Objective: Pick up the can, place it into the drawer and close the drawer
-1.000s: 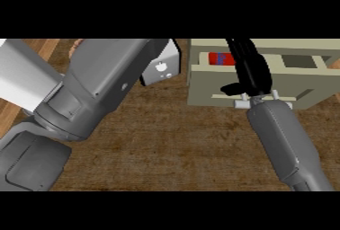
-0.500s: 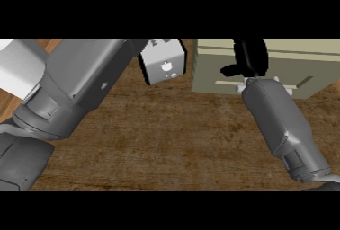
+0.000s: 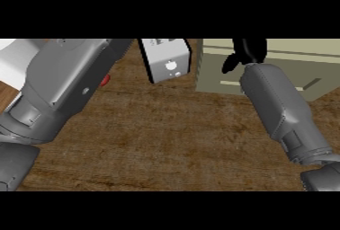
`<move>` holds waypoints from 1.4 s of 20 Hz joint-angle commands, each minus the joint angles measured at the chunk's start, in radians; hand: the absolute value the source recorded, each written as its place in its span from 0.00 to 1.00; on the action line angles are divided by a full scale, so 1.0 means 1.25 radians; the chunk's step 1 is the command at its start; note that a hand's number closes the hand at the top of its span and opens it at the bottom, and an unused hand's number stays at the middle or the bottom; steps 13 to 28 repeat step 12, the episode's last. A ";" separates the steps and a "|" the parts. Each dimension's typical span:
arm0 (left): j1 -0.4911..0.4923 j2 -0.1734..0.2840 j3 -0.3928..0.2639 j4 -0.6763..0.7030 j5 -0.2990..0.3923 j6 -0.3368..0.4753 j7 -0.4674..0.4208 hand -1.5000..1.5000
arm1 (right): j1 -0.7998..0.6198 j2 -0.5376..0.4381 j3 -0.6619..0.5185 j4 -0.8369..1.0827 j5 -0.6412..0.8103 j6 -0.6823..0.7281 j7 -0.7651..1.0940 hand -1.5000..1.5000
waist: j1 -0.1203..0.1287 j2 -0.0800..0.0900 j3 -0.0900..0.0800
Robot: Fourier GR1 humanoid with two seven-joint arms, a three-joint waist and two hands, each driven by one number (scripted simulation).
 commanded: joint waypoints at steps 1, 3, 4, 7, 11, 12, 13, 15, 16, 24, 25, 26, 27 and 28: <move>0.065 0.010 -0.010 -0.067 -0.004 -0.006 -0.009 0.00 | -0.048 -0.007 -0.026 0.030 -0.009 -0.059 -0.013 0.00 | 0.024 -0.002 -0.003; 0.043 0.025 -0.002 -0.066 -0.002 -0.009 0.017 0.00 | -0.109 -0.016 -0.041 0.037 -0.022 -0.016 -0.010 0.00 | 0.014 0.001 -0.002; 0.100 0.046 0.002 -0.085 0.003 -0.036 -0.018 0.00 | -0.110 -0.003 -0.052 0.028 -0.039 -0.012 -0.014 0.00 | 0.017 -0.002 -0.003; 0.114 0.016 -0.016 -0.121 -0.004 -0.001 0.002 0.00 | -0.094 0.020 -0.093 0.017 -0.095 -0.019 -0.082 0.00 | 0.023 -0.005 -0.001; 0.127 0.053 -0.010 -0.154 0.001 -0.021 0.033 0.00 | -0.100 0.010 -0.116 0.029 -0.116 -0.016 -0.141 0.00 | 0.011 -0.001 -0.001; 0.161 0.063 -0.013 -0.172 -0.004 -0.022 0.017 0.00 | -0.108 0.015 -0.119 0.030 -0.118 -0.012 -0.134 0.00 | 0.010 -0.006 -0.002; 0.161 0.063 -0.013 -0.172 -0.004 -0.022 0.017 0.00 | -0.108 0.015 -0.119 0.030 -0.118 -0.012 -0.134 0.00 | 0.010 -0.006 -0.002; 0.161 0.063 -0.013 -0.172 -0.004 -0.022 0.017 0.00 | -0.108 0.015 -0.119 0.030 -0.118 -0.012 -0.134 0.00 | 0.010 -0.006 -0.002; 0.161 0.063 -0.013 -0.172 -0.004 -0.022 0.017 0.00 | -0.108 0.015 -0.119 0.030 -0.118 -0.012 -0.134 0.00 | 0.010 -0.006 -0.002; 0.161 0.063 -0.013 -0.172 -0.004 -0.022 0.017 0.00 | -0.108 0.015 -0.119 0.030 -0.118 -0.012 -0.134 0.00 | 0.010 -0.006 -0.002; 0.161 0.063 -0.013 -0.172 -0.004 -0.022 0.017 0.00 | -0.108 0.015 -0.119 0.030 -0.118 -0.012 -0.134 0.00 | 0.010 -0.006 -0.002; 0.161 0.063 -0.013 -0.172 -0.004 -0.022 0.017 0.00 | -0.108 0.015 -0.119 0.030 -0.118 -0.012 -0.134 0.00 | 0.010 -0.006 -0.002; 0.161 0.063 -0.013 -0.172 -0.004 -0.022 0.017 0.00 | -0.108 0.015 -0.119 0.030 -0.118 -0.012 -0.134 0.00 | 0.010 -0.006 -0.002; 0.161 0.063 -0.013 -0.172 -0.004 -0.022 0.017 0.00 | -0.108 0.015 -0.119 0.030 -0.118 -0.012 -0.134 0.00 | 0.010 -0.006 -0.002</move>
